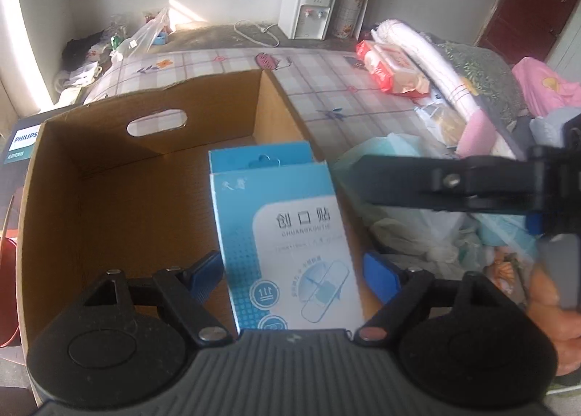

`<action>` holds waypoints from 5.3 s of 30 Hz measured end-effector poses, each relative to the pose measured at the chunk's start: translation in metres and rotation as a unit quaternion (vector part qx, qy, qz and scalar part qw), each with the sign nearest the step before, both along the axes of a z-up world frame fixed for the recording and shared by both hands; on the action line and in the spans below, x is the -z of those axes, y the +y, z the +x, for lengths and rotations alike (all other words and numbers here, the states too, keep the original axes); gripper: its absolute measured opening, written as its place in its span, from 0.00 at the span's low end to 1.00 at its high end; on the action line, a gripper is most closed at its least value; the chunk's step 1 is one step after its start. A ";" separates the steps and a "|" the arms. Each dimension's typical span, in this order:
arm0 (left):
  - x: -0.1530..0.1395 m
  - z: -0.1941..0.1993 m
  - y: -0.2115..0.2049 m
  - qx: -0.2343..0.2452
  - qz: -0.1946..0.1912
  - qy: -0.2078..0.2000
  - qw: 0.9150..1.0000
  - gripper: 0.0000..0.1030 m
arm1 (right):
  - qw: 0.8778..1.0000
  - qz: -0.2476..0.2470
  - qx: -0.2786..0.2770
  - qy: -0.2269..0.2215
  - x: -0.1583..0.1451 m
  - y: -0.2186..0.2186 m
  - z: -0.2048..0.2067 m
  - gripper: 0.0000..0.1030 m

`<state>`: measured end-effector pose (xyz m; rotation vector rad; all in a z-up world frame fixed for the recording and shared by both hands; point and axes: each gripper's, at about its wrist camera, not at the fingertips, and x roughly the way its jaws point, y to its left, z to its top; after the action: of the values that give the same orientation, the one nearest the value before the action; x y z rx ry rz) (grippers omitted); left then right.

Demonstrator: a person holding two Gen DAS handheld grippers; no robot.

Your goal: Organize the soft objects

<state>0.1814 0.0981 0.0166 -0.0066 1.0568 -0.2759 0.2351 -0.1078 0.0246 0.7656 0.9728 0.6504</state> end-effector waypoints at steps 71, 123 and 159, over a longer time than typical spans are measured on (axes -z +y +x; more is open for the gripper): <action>0.101 0.121 0.040 -0.211 -0.125 0.171 0.954 0.51 | 0.991 0.024 0.112 0.065 0.065 -0.118 -0.050 0.54; -0.061 0.024 -0.183 0.096 -0.073 -0.131 0.984 0.90 | 0.961 -0.035 0.275 -0.010 0.052 -0.257 -0.115 0.60; 0.065 0.167 -0.378 0.298 0.002 -0.045 0.954 0.41 | 0.956 -0.110 0.267 0.061 0.152 -0.385 0.084 0.55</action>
<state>0.3489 -0.2801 -0.0480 0.3314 0.9490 -0.8131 0.3188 -0.4930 -0.1275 0.8310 0.8800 0.0238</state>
